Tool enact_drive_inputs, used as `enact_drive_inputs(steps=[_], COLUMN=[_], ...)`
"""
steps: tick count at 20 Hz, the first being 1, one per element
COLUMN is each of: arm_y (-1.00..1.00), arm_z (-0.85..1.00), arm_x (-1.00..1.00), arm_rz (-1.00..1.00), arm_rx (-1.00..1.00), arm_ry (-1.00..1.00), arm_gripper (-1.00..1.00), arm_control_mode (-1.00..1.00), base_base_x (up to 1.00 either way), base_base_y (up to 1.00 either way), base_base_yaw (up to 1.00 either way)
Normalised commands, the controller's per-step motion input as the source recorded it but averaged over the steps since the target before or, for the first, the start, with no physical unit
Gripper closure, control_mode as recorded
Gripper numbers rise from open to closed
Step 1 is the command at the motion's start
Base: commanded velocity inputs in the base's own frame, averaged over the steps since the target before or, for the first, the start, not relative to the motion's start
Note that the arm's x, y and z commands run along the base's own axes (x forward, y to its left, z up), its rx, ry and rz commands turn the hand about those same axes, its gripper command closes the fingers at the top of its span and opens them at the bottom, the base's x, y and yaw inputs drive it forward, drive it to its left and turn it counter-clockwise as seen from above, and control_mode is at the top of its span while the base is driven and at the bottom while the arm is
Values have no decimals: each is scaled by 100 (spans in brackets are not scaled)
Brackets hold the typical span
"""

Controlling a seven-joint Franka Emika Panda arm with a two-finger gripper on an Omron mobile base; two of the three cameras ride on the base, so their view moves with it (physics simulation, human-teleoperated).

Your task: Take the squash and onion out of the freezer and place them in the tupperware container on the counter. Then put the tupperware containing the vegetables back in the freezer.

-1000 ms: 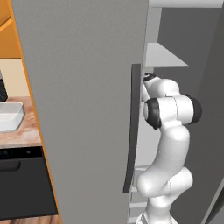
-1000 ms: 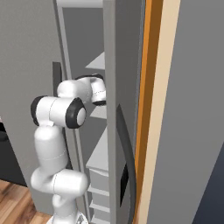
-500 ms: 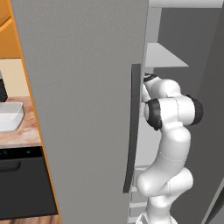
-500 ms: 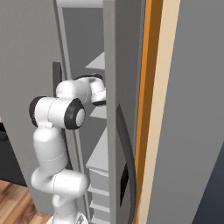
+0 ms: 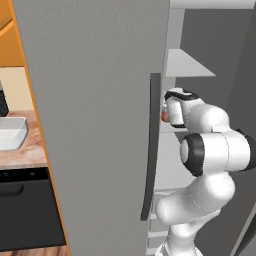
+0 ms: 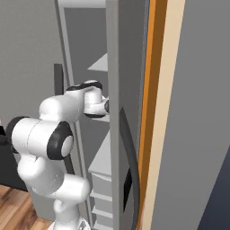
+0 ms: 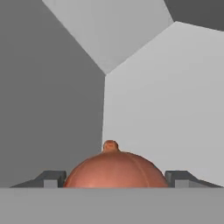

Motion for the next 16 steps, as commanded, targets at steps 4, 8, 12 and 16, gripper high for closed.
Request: enact_drive_inputs(steps=[4,8,12,16], arm_y=[0,-2,0,0], arm_z=[78,100,100,100], arm_x=[-100,-100,-99,-91], arm_rz=[-10,-7,-5,-2], arm_rx=[-12,-15,-15,-15], arm_ry=[-17,-3,5,26], arm_gripper=[100,100,100,100], arm_control_mode=[-100,-100,-100,-100], base_base_x=[0,0,0,0], base_base_y=[0,0,0,0], base_base_yaw=[0,0,0,0])
